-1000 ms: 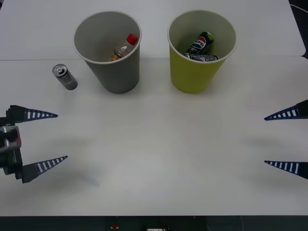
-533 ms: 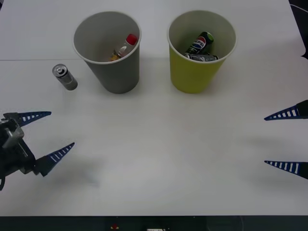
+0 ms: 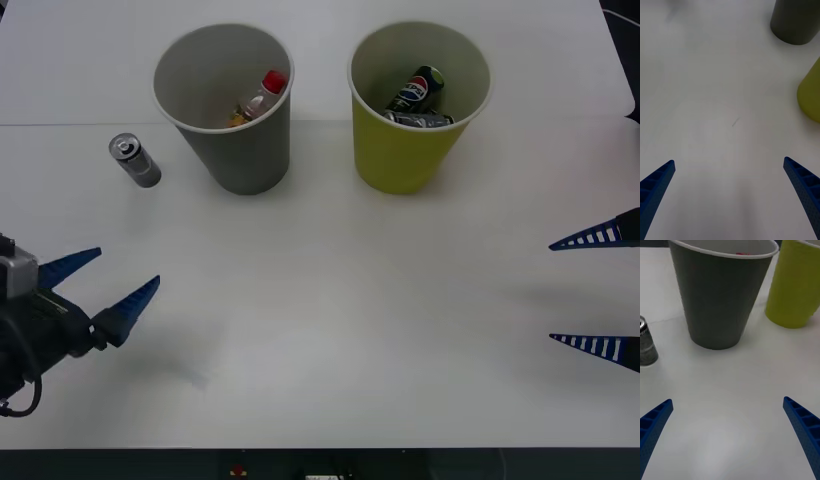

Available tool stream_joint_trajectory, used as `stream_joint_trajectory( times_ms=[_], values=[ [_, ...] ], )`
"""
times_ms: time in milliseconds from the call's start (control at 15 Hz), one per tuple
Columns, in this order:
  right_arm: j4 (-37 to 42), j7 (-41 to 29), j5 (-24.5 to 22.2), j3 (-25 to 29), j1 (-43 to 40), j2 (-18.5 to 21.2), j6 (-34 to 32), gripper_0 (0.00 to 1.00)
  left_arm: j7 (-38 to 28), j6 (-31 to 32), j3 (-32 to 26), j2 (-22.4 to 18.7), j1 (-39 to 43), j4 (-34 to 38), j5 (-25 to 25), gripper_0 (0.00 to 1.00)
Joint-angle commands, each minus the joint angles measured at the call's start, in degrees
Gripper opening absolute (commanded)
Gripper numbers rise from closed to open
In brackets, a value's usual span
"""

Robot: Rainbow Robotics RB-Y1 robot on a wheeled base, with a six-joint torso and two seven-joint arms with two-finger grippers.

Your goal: Put the can into the green bin and the plastic bottle into the gray bin

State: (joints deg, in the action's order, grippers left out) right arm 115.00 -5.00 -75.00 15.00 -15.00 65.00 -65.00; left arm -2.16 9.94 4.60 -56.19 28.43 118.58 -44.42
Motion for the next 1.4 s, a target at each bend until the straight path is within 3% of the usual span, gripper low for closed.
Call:
stream_joint_trajectory(
  times_ms=[67, 533, 733, 1200, 1400],
  values=[
    [0.0, 0.0, 0.0, 0.0, 0.0, 0.0, 0.0, 1.0, -0.2, -2.3, 1.0, 1.9, -0.7, -1.4, 2.9, 1.0],
    [0.0, 0.0, 0.0, 0.0, 0.0, 0.0, 0.0, 1.0, 1.2, -3.0, -0.7, 13.6, -7.8, -12.1, 2.8, 1.0],
    [0.0, 0.0, 0.0, 0.0, 0.0, 0.0, 0.0, 1.0, 4.9, -2.9, -3.2, 19.1, -11.2, -16.4, 2.1, 1.0],
    [0.0, 0.0, 0.0, 0.0, 0.0, 0.0, 0.0, 1.0, 10.5, -2.3, -4.9, 23.5, -19.0, -24.5, 1.3, 1.0],
    [0.0, 0.0, 0.0, 0.0, 0.0, 0.0, 0.0, 1.0, 14.8, 2.5, -8.2, 26.4, -23.8, -32.6, 2.2, 1.0]
  ],
)
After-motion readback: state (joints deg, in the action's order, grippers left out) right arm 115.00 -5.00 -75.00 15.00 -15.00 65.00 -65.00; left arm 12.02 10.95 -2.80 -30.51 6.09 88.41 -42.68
